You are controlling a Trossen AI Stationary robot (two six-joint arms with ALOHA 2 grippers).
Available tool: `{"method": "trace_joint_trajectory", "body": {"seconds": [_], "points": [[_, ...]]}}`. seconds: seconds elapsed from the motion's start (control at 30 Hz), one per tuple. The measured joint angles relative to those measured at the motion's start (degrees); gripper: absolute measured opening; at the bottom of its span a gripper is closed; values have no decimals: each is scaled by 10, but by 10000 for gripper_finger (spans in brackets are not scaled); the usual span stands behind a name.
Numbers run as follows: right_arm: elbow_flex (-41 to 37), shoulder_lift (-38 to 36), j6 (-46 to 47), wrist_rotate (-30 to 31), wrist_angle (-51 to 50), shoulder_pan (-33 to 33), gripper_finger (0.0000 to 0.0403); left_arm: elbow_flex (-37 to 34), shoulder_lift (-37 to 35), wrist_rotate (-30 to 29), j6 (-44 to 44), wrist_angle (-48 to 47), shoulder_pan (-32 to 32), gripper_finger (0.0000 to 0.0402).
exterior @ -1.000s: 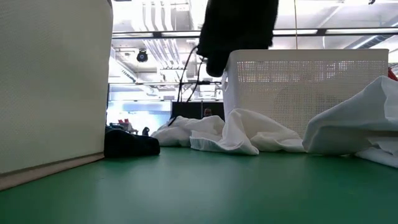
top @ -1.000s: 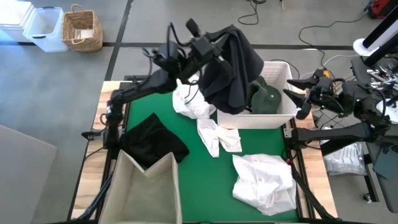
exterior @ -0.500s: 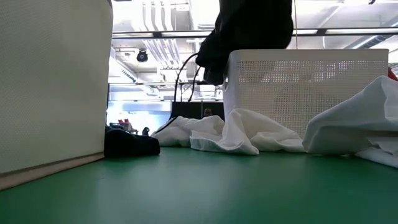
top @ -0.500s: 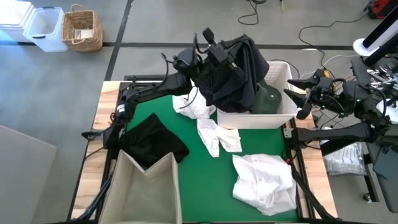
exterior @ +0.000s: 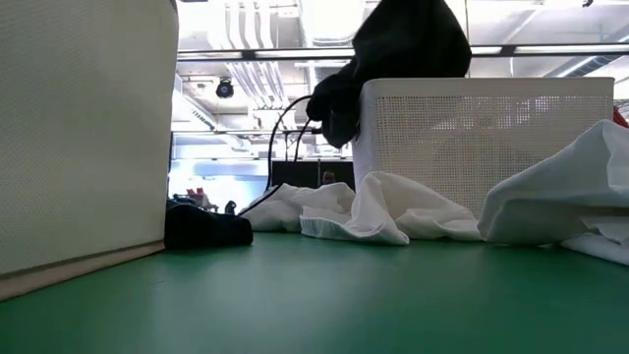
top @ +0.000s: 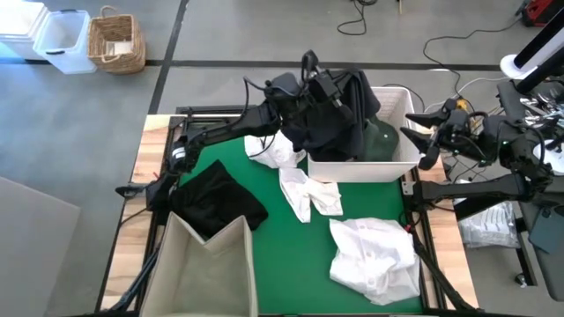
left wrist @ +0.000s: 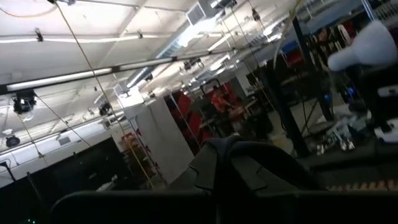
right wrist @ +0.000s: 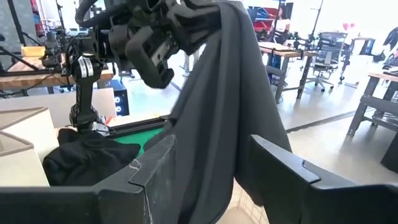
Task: Sort clothes
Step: Put the black shorts into the top right white bin
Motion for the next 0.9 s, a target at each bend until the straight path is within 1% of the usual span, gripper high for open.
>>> {"method": "trace_joint_trajectory", "body": {"seconds": [0.4, 0.57, 0.8, 0.9], "points": [[-8, 0, 1, 0, 0, 0, 192, 0, 1, -3, -23, -110, 1, 0], [-8, 0, 3, 0, 0, 0, 192, 0, 1, -4, -52, -163, 1, 0], [-9, 0, 8, 0, 0, 0, 192, 0, 1, -18, -70, -206, 1, 0], [-10, 0, 11, 0, 1, 0, 192, 0, 1, -18, -96, -228, 1, 0]]}}
